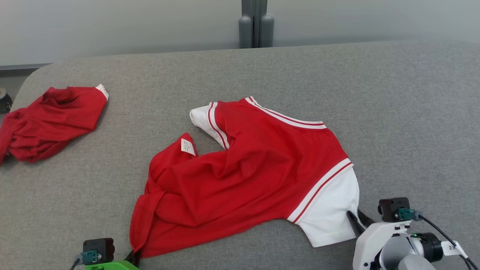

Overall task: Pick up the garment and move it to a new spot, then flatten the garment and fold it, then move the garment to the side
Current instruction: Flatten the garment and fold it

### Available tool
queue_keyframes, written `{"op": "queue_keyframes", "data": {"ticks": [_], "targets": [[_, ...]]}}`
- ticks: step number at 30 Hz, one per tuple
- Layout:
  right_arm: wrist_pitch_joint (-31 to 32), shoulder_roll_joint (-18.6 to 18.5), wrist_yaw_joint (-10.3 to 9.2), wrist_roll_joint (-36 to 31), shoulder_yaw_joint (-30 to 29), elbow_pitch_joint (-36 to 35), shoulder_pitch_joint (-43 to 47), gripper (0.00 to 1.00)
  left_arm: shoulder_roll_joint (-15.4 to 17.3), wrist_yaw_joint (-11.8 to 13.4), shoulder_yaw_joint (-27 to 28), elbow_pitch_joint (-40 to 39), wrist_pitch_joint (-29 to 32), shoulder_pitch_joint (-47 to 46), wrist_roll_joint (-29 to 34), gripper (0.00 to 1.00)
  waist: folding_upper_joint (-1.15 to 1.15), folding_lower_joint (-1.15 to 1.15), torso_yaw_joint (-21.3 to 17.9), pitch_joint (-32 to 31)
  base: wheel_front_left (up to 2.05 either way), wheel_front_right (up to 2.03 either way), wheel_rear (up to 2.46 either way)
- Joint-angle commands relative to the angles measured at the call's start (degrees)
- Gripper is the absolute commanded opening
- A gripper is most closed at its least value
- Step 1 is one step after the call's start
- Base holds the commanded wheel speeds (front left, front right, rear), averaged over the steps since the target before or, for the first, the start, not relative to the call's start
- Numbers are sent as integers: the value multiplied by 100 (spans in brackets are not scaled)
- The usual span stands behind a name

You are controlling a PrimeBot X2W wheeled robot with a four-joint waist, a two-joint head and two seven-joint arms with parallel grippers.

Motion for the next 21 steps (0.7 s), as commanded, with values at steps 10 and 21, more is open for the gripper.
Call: {"op": "queue_keyframes", "data": {"ticks": [10,21], "targets": [[19,-316,13,3198,-686,-3128,587,0,92,-182,29,-2741,972,282,-1900,0,0,0,-78,-346,0,0,0],[967,-653,12,4651,-2784,-6300,385,0,299,103,321,-5380,1999,-888,-3467,0,0,0,-358,-356,0,0,0]]}}
